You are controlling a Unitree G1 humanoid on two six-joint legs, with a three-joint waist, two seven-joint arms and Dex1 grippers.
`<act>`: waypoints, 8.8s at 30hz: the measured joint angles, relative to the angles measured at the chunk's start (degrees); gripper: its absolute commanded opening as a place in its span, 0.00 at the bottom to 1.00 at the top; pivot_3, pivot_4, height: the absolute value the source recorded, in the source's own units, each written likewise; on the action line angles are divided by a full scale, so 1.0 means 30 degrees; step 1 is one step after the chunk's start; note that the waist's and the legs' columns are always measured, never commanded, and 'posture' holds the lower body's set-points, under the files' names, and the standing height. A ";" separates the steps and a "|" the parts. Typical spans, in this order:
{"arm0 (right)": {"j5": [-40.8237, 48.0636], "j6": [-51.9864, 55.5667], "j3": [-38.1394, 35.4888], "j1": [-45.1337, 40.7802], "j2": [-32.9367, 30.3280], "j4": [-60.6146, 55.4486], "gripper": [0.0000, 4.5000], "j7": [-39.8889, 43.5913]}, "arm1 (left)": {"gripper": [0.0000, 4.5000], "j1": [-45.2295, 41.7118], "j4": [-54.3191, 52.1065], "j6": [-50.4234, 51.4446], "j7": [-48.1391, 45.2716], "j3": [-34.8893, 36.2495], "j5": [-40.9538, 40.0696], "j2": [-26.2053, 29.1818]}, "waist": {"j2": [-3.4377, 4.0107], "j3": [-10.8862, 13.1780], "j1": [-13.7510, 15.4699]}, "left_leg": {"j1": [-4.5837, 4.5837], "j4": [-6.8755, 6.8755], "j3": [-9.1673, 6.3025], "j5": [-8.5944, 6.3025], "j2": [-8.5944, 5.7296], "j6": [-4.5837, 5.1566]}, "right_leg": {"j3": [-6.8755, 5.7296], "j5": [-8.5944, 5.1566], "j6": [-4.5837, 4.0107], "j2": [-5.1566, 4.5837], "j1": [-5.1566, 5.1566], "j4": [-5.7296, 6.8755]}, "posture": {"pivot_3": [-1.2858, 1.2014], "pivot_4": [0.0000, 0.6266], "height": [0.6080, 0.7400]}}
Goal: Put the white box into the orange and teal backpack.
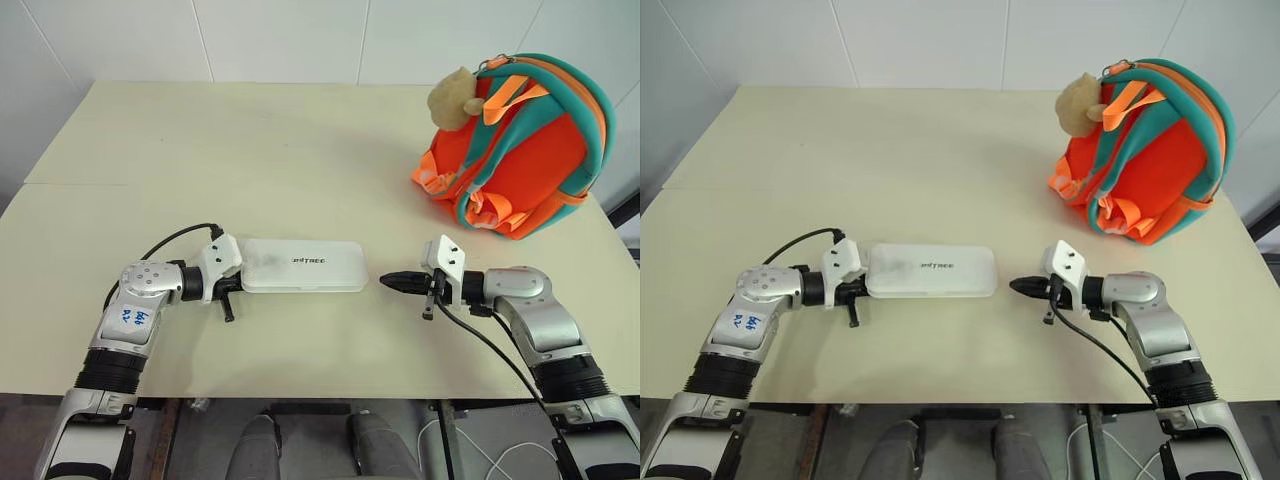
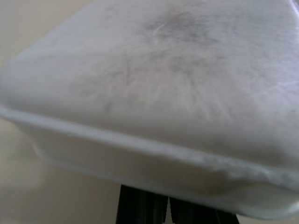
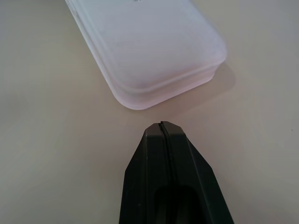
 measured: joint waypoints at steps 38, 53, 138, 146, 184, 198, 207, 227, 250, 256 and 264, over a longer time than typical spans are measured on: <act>-0.0280 0.0442 -0.0139 -0.0108 0.1804 -0.0209 0.00 -0.0981 | 0.03 -0.0304 -0.1199 0.3762 0.0455 0.0753 -0.1263 0.1393 | 0.0001 0.0000 0.0164 | -0.0012 -0.0018 -0.0001 0.0000 -0.0015 0.0000 | -0.0003 0.0001 0.0001 -0.0012 0.0002 -0.0033 | 0.52 0.24 1.00; 0.0162 0.2100 -0.2494 0.2452 -0.0695 -0.2556 0.00 -0.0998 | 0.03 -0.0603 -0.2306 0.4146 0.0203 -0.0859 -0.1067 -0.0651 | 0.0000 0.0000 0.0191 | -0.0009 -0.0002 -0.0001 -0.0001 -0.0021 0.0002 | 0.0001 0.0005 0.0011 -0.0016 0.0033 -0.0051 | 0.52 0.24 1.00; 0.4701 0.6863 -0.4303 0.2089 -0.5625 -0.4445 1.00 0.1092 | 1.00 -0.1371 -0.1425 1.0013 -0.2663 0.1444 -0.7419 0.1618 | 0.0010 0.0006 0.0065 | -0.0012 -0.0052 0.0009 -0.0012 -0.0010 0.0018 | 0.0006 0.0001 0.0001 -0.0013 0.0012 -0.0099 | 0.52 0.24 1.00; 0.3920 0.6090 -0.2895 0.1900 -0.4813 -0.3904 1.00 0.0897 | 1.00 -0.3219 0.1408 1.4792 -0.2677 0.0443 -0.8066 0.0856 | 0.0008 0.0007 0.0054 | -0.0022 -0.0012 0.0009 -0.0013 -0.0017 0.0020 | 0.0014 0.0008 0.0017 -0.0008 0.0011 -0.0084 | 0.52 0.24 1.00; 0.1948 0.5270 -0.0373 0.0350 -0.2187 -0.1574 1.00 0.0352 | 1.00 -0.5324 0.1712 2.1112 0.0688 0.0042 -0.9243 0.0273 | 0.0006 0.0008 0.0086 | -0.0011 0.0074 -0.0024 -0.0014 -0.0028 0.0018 | 0.0003 0.0036 0.0057 -0.0011 0.0075 -0.0089 | 0.52 0.24 1.00; 0.1912 0.4891 -0.0364 -0.0070 -0.1837 -0.1244 1.00 0.0448 | 1.00 -0.6316 0.4190 2.3224 0.1596 0.1651 -0.9838 -0.2350 | 0.0007 0.0008 0.0168 | -0.0008 0.0082 -0.0040 -0.0018 -0.0046 0.0024 | -0.0004 0.0036 0.0066 -0.0019 0.0104 -0.0103 | 0.52 0.24 1.00; 0.1908 0.4883 -0.0024 -0.0257 -0.1247 -0.1205 1.00 0.0468 | 1.00 -0.6476 0.4813 2.5406 0.2379 0.2817 -1.0410 -0.3318 | 0.0007 0.0008 0.0131 | -0.0006 0.0086 -0.0040 -0.0018 -0.0048 0.0023 | -0.0005 0.0037 0.0068 -0.0021 0.0108 -0.0104 | 0.52 0.24 1.00; 0.1946 0.4475 -0.0101 0.0222 -0.1256 -0.1264 1.00 0.0433 | 0.32 -0.4911 0.3680 2.6619 0.2292 0.3292 -1.1826 -0.3261 | 0.0007 0.0008 0.0091 | -0.0011 0.0065 -0.0039 -0.0021 -0.0044 0.0016 | -0.0004 0.0037 0.0068 -0.0022 0.0084 -0.0107 | 0.52 0.24 1.00; 0.2563 0.6545 -0.8682 -0.0943 -0.2905 -0.3505 1.00 -0.8003 | 0.32 -0.2676 0.2410 2.0125 0.1345 0.4137 -1.1851 -0.1355 | 0.0009 0.0008 0.0067 | -0.0010 -0.0080 0.0009 -0.0020 -0.0046 0.0014 | 0.0020 0.0024 0.0042 -0.0054 0.0030 -0.0176 | 0.52 0.24 1.00; 0.1774 0.6481 -0.6584 -0.5077 -0.1238 0.0034 1.00 -0.9365 | 0.32 -0.2660 0.2366 1.9566 0.1191 0.3847 -1.1788 -0.1515 | 0.0007 0.0008 0.0014 | -0.0013 -0.0099 0.0027 -0.0010 -0.0042 0.0011 | 0.0026 0.0024 0.0040 -0.0054 0.0003 -0.0170 | 0.52 0.24 1.00; -0.1133 0.1727 -0.3983 -1.1022 0.1658 1.1559 1.00 -1.0849 | 0.32 -0.1303 0.0593 1.9986 0.2013 0.5051 -1.2440 -0.1578 | 0.0009 0.0011 -0.0251 | -0.0027 -0.0180 0.0069 -0.0003 -0.0036 0.0001 | 0.0047 0.0011 0.0020 -0.0067 -0.0060 -0.0169 | 0.52 0.24 1.00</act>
